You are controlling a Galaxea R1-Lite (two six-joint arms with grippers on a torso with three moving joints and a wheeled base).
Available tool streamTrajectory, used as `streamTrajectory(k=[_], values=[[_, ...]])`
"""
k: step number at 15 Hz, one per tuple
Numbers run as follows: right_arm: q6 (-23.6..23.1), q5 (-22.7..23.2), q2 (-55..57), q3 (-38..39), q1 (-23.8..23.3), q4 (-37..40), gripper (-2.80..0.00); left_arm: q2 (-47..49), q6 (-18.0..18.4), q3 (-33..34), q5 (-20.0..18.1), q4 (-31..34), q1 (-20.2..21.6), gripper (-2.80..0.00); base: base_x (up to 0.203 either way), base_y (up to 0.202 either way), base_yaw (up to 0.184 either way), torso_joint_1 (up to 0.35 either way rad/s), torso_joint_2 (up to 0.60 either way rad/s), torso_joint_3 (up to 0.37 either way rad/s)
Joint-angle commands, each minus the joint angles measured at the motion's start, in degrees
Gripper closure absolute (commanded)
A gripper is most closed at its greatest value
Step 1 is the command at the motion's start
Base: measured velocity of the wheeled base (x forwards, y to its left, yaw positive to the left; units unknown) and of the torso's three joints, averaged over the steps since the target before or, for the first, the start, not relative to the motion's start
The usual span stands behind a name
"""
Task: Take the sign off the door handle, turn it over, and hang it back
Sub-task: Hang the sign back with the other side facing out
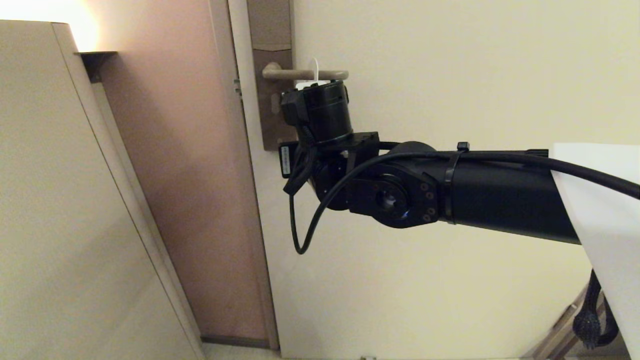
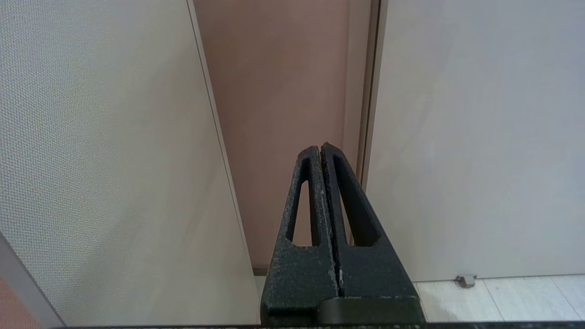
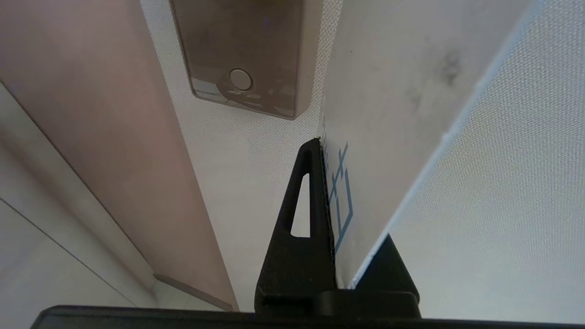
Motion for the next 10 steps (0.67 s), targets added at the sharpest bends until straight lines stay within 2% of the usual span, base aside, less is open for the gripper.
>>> streamTrajectory(k=[1, 8, 9, 10], values=[[0.1, -0.1, -0.4, 0.0, 0.5, 0.3, 0.0, 0.1, 0.0, 0.0, 0.0, 0.0, 0.0, 0.0, 0.0, 0.0, 0.0, 0.0, 0.0, 0.0], [-0.3, -0.1, -0.5, 0.4, 0.8, 0.6, 0.0, 0.1, 0.0, 0.0, 0.0, 0.0, 0.0, 0.0, 0.0, 0.0, 0.0, 0.0, 0.0, 0.0], [-0.3, -0.1, -0.5, 0.4, 0.8, 0.7, -0.58, 0.1, 0.0, 0.0, 0.0, 0.0, 0.0, 0.0, 0.0, 0.0, 0.0, 0.0, 0.0, 0.0], [-0.3, -0.1, -0.5, 0.4, 0.8, 0.6, -2.8, 0.1, 0.0, 0.0, 0.0, 0.0, 0.0, 0.0, 0.0, 0.0, 0.0, 0.0, 0.0, 0.0]])
